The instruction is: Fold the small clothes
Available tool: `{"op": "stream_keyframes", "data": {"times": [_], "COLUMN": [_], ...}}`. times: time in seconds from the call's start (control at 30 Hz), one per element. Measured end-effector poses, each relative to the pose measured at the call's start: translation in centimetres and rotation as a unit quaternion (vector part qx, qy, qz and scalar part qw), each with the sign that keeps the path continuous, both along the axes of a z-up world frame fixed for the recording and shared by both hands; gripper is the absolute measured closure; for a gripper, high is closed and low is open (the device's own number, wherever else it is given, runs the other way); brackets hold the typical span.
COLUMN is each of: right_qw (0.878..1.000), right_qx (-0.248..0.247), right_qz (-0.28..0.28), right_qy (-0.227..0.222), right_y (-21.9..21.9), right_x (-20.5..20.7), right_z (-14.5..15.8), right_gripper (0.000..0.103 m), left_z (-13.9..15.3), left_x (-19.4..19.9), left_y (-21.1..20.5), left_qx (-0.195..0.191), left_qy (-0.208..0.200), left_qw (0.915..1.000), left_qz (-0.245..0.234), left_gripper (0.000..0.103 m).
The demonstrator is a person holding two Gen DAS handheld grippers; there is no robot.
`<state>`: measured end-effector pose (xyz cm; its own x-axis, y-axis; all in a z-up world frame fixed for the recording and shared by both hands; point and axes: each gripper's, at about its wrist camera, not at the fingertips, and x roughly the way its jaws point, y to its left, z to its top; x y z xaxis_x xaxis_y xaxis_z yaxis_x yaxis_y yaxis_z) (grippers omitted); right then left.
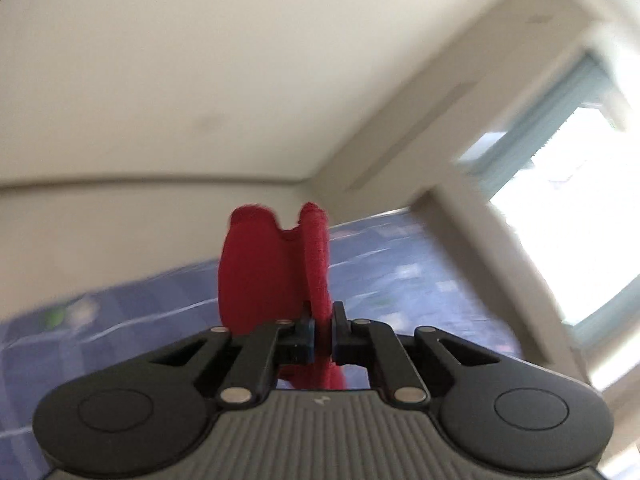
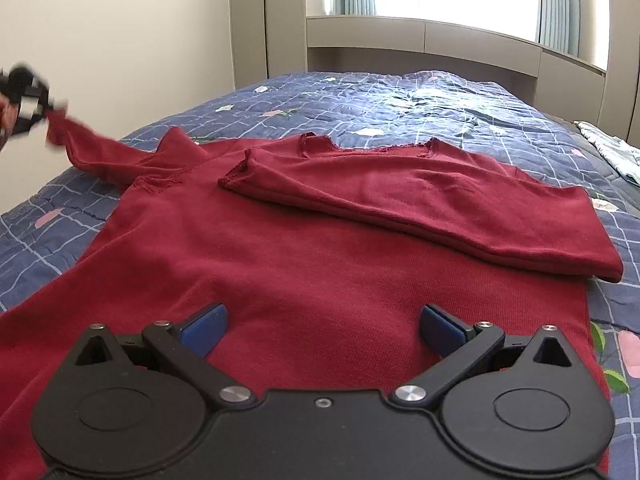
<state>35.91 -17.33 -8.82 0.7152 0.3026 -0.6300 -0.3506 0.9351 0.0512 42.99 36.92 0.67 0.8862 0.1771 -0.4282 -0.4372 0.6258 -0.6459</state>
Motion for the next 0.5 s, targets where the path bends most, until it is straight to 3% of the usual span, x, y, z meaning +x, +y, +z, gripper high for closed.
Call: {"op": "stream_keyframes", "data": {"times": [0.07,0.13,0.2,0.27,0.37,0.5], "right_qw": [1.000,0.999,0.995,0.991,0.987,0.982], "right_qx": [0.013,0.046,0.093,0.107,0.100,0.090], "right_qz": [-0.004,-0.011,-0.034,-0.072,-0.110,-0.149], "right_qy": [-0.007,-0.015,-0.032,-0.041,-0.059,-0.067], "right_y": [-0.5,-1.6,-3.9,-6.4,-10.1,-14.7], "right_x": [-0.2,-0.3,-0.2,0.2,0.9,1.2], "right_z": [0.3,1.0,2.2,3.4,4.9,5.5], "right_gripper": [0.001,0.001,0.001,0.001,0.001,0.001], "left_z": [3.1,6.0,8.1,9.1,8.7,4.5], "left_x": [1.1,2.5,4.0,5.2,6.8,8.5], "left_y": [-3.0,-7.0,-11.9,-16.9,-24.4,-32.8], "left_qx": [0.058,0.120,0.178,0.225,0.251,0.237], "left_qy": [-0.037,-0.062,-0.068,-0.071,-0.078,-0.067], "left_qw": [0.9964,0.9845,0.9656,0.9434,0.9132,0.8884], "left_qz": [-0.049,-0.112,-0.177,-0.233,-0.312,-0.387], "left_gripper": [0.097,0.097,0.097,0.097,0.097,0.097]}}
